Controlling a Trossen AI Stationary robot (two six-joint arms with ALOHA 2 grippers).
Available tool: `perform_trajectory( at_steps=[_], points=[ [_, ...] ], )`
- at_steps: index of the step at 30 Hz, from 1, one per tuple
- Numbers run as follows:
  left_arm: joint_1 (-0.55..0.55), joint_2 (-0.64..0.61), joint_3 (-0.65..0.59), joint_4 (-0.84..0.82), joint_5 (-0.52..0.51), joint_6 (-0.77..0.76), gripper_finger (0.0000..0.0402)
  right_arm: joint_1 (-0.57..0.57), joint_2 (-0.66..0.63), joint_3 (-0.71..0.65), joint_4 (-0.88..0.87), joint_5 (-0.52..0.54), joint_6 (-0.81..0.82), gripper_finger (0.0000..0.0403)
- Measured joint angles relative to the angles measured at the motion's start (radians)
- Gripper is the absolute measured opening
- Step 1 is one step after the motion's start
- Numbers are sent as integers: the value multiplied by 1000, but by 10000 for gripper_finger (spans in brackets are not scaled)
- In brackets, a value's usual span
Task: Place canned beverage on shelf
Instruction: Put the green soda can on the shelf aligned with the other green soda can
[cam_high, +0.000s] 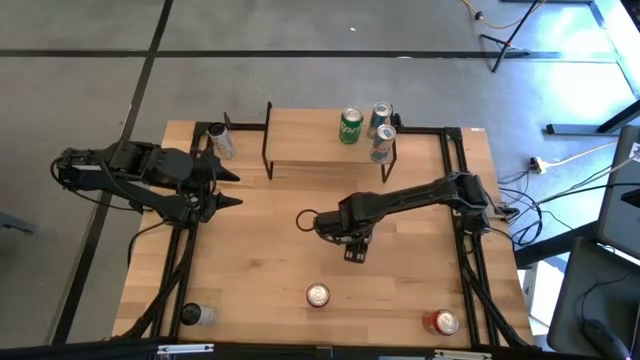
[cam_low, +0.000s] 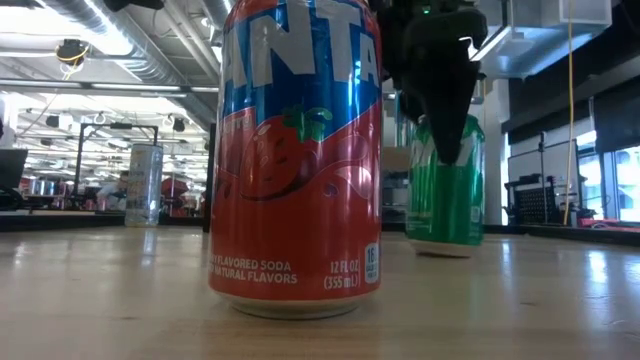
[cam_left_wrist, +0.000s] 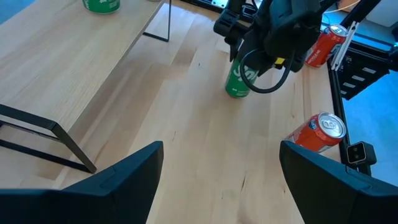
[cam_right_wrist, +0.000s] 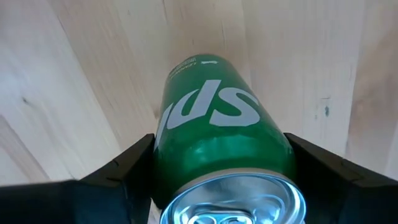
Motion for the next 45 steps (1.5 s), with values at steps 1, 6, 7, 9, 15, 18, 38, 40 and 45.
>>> perform_trajectory(
  at_steps=[1,6,7,9,15,18,38,40,45],
  points=[
    [0,0,0,0,0,0,309,0,0,0,7,-2,0,293],
    [0,0,0,0,0,0,309,0,2,0,15,-7,0,383],
    [0,0,0,0,0,0,309,0,2,0,15,-7,-9,380],
    [0,0,0,0,0,0,309,0,-1,-1,14,-7,-23,361],
    [0,0,0,0,0,1,309,0,-88,-1,23,-6,-38,310],
    [0,0,0,-1,0,1,309,1,-147,-1,36,0,-41,300],
    [-14,-6,-242,392,57,-52,308,143,-599,-468,516,271,102,300],
    [-14,3,-248,417,51,-76,308,151,-618,-513,556,287,119,300],
    [-13,23,-249,434,49,-122,308,151,-604,-554,597,237,139,301]
  ],
)
